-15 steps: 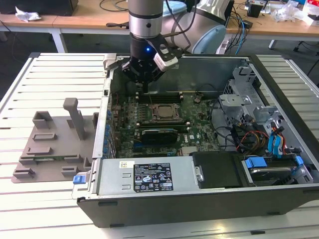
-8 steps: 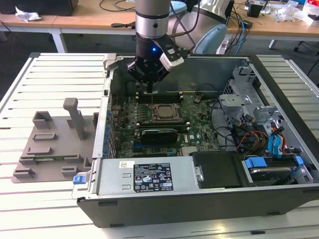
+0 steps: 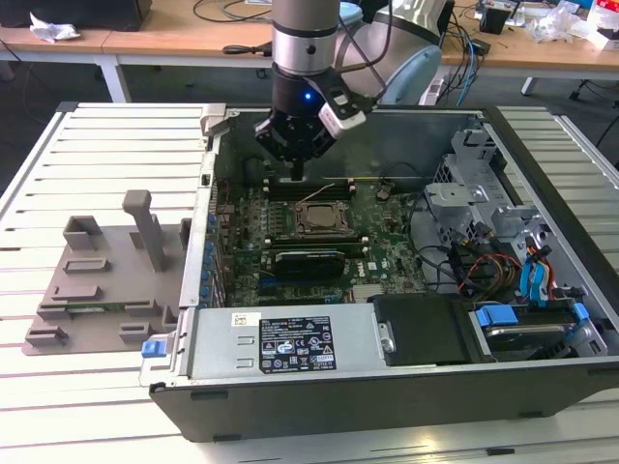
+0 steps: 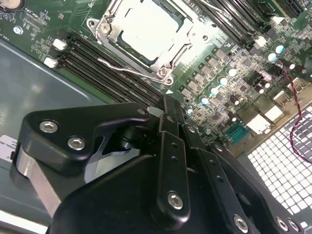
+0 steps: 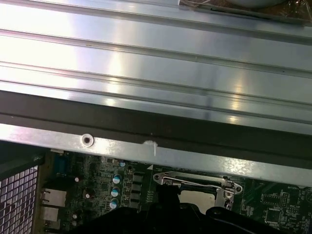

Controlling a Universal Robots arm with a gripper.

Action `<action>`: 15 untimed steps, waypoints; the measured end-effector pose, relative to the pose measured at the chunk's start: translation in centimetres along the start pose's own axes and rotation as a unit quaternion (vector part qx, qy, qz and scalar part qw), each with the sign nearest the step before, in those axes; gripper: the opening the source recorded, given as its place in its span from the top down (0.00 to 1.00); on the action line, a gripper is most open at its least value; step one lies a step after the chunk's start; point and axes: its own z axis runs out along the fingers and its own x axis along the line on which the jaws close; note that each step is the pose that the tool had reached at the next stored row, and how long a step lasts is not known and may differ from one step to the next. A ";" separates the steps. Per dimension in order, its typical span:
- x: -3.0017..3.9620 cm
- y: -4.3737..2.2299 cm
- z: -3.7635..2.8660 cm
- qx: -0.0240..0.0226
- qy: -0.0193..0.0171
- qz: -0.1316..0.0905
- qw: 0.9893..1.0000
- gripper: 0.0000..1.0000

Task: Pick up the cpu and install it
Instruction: 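Install the first cpu locking lever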

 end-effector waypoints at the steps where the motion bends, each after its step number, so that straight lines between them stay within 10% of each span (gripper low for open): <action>1: -0.03 0.00 0.01 0.000 0.000 0.000 1.000 0.89; 13: -0.23 0.01 1.16 -0.002 0.000 0.001 1.000 0.89; 14: -0.23 0.01 1.23 0.003 -0.036 0.002 0.999 0.89; 15: -0.24 0.01 1.26 0.005 -0.047 0.002 0.999 0.89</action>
